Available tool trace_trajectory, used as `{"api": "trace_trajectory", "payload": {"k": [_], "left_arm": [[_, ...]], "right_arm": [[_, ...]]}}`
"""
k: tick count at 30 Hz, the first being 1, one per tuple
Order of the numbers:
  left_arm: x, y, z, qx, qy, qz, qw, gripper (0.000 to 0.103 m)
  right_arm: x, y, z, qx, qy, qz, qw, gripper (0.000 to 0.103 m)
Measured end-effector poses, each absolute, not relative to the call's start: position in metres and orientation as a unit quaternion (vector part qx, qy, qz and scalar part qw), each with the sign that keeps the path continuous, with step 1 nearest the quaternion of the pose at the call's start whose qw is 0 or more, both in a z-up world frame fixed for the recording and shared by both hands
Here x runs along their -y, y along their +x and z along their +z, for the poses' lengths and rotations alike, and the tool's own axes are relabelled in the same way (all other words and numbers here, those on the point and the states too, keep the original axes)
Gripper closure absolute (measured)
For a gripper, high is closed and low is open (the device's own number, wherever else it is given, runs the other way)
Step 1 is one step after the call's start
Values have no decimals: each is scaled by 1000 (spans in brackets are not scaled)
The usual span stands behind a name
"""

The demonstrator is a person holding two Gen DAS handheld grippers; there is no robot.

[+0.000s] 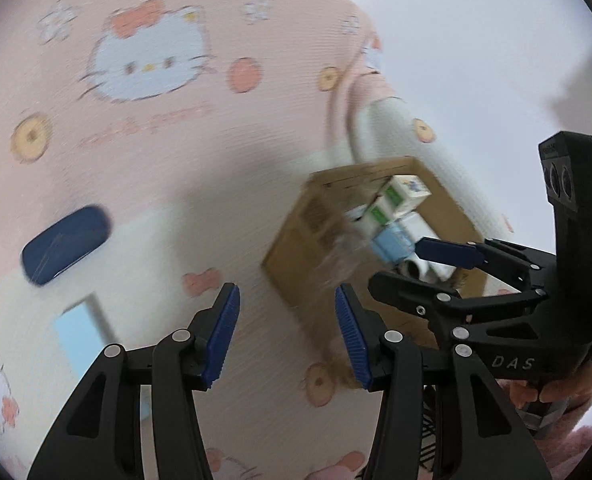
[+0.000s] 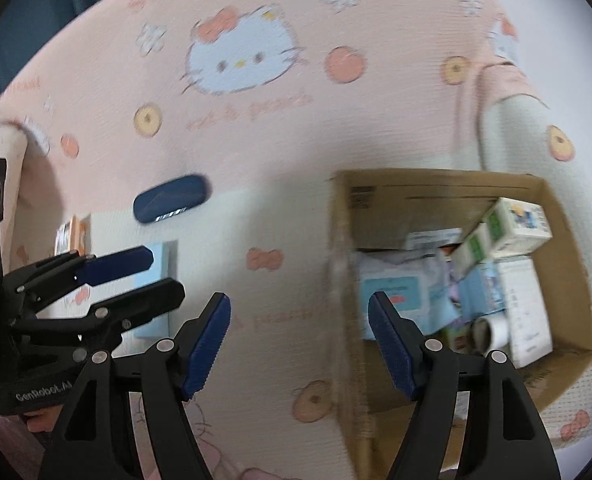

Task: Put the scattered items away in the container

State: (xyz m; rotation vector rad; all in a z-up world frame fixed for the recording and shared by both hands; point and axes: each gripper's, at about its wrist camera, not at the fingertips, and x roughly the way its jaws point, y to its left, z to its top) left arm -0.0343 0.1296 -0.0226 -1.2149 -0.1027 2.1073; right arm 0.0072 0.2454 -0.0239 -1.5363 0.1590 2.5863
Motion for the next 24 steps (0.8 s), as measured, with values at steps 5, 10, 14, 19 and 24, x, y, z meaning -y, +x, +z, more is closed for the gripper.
{"api": "trace_trajectory", "payload": {"k": [5, 10, 14, 19, 24], "left_arm": [[-94, -40, -44, 51, -485, 814, 316, 49], [-65, -48, -68, 55, -507, 817, 271, 49], [-46, -50, -82, 44, -515, 823, 235, 49], [-25, -50, -102, 41, -534, 819, 206, 49], [-9, -45, -122, 38, -552, 812, 188, 49]], "right_arm": [[-217, -6, -49, -56, -529, 846, 38, 32], [-196, -27, -78, -51, -551, 833, 10, 32], [-181, -42, -99, -48, -568, 822, -10, 32], [-165, -50, -122, -49, -582, 811, -31, 32], [-151, -54, -143, -57, -592, 802, -54, 32]]}}
